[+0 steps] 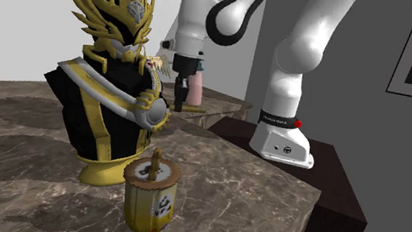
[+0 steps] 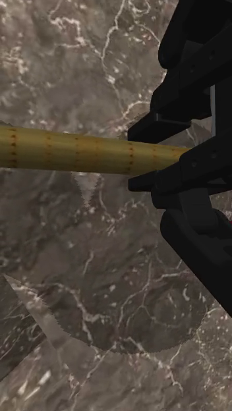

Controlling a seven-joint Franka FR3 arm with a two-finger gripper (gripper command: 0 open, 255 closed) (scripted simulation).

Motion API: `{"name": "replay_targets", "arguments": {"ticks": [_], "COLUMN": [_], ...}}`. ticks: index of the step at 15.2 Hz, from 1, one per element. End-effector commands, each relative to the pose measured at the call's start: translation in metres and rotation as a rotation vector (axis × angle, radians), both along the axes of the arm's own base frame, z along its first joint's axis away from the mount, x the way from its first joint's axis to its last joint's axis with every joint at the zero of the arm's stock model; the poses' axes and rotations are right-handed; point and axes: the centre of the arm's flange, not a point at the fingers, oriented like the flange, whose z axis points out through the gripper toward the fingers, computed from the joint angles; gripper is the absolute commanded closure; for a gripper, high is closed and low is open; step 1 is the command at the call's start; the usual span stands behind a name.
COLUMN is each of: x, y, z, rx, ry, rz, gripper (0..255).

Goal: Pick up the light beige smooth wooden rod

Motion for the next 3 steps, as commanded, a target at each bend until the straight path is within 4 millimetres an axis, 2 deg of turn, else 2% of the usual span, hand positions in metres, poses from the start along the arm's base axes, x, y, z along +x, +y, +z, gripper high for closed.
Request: {"name": "replay_targets", "arguments": {"ticks": [1,3], "x": [0.0003,0.0003], "y": [0.0000,0.0000], "z": [0.0108,0.0116], "rx": [0.000,0.000], "ry": [0.001,0.001], "rz": [0.000,0.000], "gripper": [255,255]}}
